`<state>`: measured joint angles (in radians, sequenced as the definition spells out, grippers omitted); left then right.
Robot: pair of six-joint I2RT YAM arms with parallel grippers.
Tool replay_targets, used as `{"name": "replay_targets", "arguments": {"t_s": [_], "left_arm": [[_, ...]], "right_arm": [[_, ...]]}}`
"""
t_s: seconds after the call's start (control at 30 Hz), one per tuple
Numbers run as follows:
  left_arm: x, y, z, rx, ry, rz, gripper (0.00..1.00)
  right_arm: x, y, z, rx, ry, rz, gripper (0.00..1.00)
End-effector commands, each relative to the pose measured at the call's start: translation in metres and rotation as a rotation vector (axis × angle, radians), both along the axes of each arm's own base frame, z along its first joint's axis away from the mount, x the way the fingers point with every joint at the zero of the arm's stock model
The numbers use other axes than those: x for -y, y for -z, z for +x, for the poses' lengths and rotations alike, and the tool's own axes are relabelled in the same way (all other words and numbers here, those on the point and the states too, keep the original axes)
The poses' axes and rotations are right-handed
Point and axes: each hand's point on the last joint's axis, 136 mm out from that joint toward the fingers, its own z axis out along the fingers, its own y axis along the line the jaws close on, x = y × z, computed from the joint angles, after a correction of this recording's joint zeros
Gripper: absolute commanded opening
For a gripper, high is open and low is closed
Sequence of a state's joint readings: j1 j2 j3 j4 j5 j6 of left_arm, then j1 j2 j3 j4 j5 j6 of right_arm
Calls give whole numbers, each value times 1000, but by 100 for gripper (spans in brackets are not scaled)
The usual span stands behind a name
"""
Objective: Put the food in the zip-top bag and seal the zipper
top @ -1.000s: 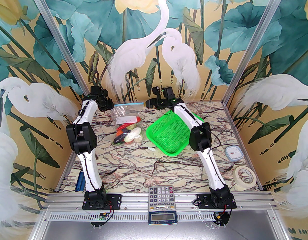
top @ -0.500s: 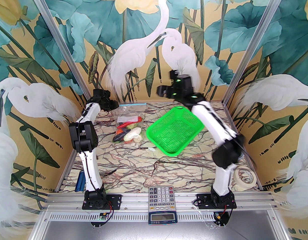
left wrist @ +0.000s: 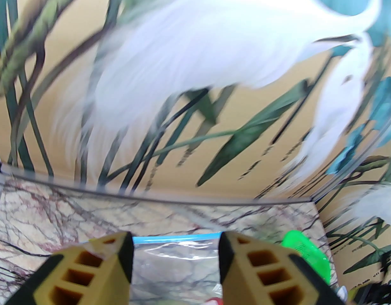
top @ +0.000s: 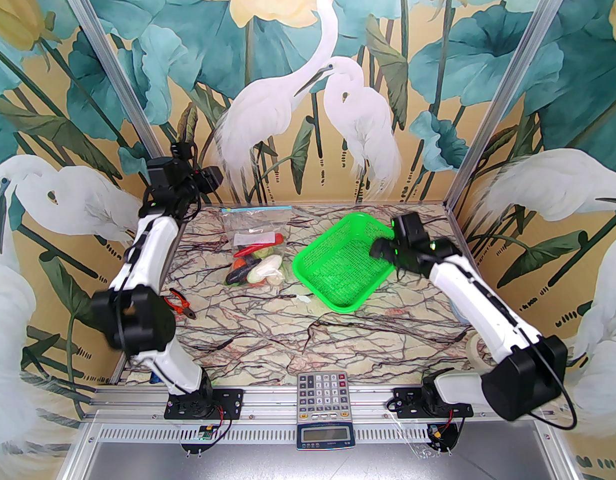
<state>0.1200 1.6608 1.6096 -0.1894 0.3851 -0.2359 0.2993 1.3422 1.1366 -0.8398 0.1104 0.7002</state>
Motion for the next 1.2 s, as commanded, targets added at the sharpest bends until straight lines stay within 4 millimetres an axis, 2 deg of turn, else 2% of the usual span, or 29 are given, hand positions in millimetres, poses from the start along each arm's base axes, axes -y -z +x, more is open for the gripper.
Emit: {"name": "replay_targets", "arguments": {"t_s": [0.0,0.2,0.5,0.67,0.73,0.93,1.17], "left_arm": [[10,40,-11,-88,26,-23,47],[12,46,-42,-96,18,-16,47],[7,55,-72,-139,-20,22,48],[-18,66,-83,-225,-148,52,50],[-26,73,-87,-254,-173,47,50],[-30,81,-96,-275,-187,31,51],[-33,84,-98,-287,-196,23,51]], "right_arm": [[-2,10,6,10,72,86,93],[-6,44,21,-69,44,104,94],[-19,63,73,-86,-78,127,92],[-26,54,111,-22,-141,157,92],[-34,49,127,21,-191,184,92],[-65,35,167,106,-346,279,92],[-96,23,194,155,-520,363,91]]}}
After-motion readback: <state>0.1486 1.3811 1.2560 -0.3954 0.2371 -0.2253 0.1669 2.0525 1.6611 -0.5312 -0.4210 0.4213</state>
